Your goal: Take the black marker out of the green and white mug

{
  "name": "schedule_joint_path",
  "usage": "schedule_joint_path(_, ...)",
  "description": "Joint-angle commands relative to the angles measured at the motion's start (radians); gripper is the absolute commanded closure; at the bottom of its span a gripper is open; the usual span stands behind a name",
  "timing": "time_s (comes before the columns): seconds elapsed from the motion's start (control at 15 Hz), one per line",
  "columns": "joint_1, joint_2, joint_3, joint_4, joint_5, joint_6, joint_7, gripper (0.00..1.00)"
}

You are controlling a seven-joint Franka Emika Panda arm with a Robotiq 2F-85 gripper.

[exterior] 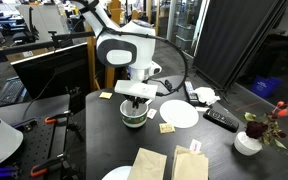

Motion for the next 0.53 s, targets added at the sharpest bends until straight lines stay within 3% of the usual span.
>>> schedule_joint_path(0.0, -0.017, -0.042, 0.021, -0.031, -0.001, 0.015, -0.015, 0.96)
schedule_joint_path(0.47, 0.013, -0.188, 0.014, -0.118, -0.012, 0.007, 0.029, 0.96)
